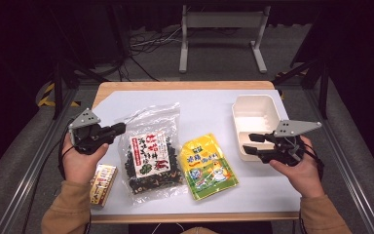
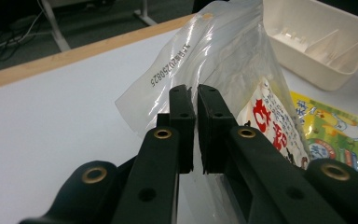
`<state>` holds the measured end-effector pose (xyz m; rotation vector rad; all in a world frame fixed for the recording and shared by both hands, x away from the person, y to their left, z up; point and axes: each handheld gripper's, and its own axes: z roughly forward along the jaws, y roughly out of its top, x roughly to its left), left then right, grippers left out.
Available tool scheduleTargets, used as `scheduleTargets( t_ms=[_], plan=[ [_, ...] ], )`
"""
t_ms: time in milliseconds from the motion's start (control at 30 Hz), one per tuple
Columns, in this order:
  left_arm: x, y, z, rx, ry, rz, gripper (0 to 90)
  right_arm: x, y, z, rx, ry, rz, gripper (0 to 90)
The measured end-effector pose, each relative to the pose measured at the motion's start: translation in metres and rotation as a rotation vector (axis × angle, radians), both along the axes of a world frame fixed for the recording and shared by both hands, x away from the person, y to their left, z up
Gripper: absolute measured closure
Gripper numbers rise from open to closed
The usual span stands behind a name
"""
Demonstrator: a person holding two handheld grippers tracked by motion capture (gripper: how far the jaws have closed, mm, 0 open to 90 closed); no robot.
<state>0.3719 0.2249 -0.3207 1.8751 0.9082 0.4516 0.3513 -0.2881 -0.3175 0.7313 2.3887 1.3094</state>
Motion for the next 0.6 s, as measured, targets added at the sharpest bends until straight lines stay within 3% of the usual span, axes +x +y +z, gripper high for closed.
scheduleTargets(
  t_ms=[267,467,600],
  plan=[
    [-0.012,-0.008,0.010,0.000,-0.059,-0.022,85.7,-0.010,0.016,0.010,0.022,-0.009,0.063,61.4],
    [-0.019,-0.015,0.019,0.007,-0.102,-0.075,85.7,-0.012,0.043,0.015,0.029,0.001,0.118,54.0],
    [-0.022,-0.017,0.022,0.007,-0.122,-0.098,85.7,-0.007,0.062,0.017,-0.002,0.020,0.148,51.9]
  ],
)
